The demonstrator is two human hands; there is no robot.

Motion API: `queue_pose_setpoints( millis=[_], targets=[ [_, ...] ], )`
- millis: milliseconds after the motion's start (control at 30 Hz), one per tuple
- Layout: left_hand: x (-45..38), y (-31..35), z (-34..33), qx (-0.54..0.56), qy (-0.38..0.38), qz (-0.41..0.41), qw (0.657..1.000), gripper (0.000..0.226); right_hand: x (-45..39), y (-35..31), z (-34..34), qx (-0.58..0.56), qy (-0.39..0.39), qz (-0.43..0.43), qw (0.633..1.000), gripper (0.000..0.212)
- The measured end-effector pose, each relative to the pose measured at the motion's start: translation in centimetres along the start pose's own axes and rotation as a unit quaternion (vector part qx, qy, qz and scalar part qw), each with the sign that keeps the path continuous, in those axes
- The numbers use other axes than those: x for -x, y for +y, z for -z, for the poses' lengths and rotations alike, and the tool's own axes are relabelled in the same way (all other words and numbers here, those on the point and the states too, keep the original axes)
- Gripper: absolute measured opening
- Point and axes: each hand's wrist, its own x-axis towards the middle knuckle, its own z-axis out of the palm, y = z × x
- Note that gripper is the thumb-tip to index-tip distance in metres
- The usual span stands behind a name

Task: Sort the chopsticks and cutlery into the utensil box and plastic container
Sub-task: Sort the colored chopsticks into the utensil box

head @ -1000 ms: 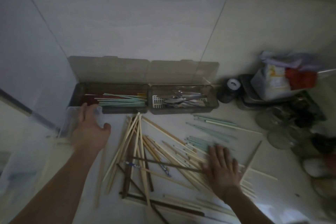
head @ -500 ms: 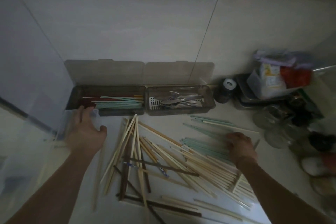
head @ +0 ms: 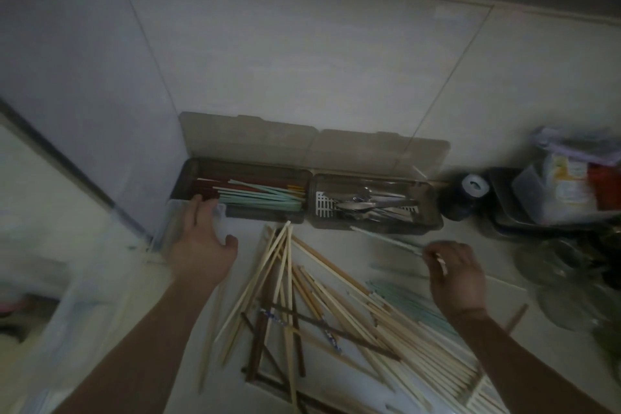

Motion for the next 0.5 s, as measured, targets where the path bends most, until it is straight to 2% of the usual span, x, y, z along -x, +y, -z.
queue_pose_setpoints(
  millis=[133, 233, 400, 500],
  targets=[
    [0.0, 0.0, 0.1, 0.000, 0.003, 0.001, 1.000, 0.071, -5.9, -7.5, -3.5, -0.127, -0.006, 0.066, 0.990, 0.025],
    [0.2, 0.0, 0.3, 0.009, 0.010, -0.008, 1.000, 0.070, -9.3, -12.9, -6.1, -0.158, -0.065, 0.078, 0.982, 0.018],
    [0.2, 0.3, 0.7, 0.022, -0.002, 0.002, 1.000, 0.069, -11.6, -18.2, -9.5, -0.141, -0.180, -0.017, 0.973, 0.029],
    [0.3, 0.2, 0.6, 0.024, 0.001, 0.001, 1.000, 0.071, -11.6, -19.1, -10.1, -0.016, -0.221, -0.014, 0.975, 0.029]
  ],
)
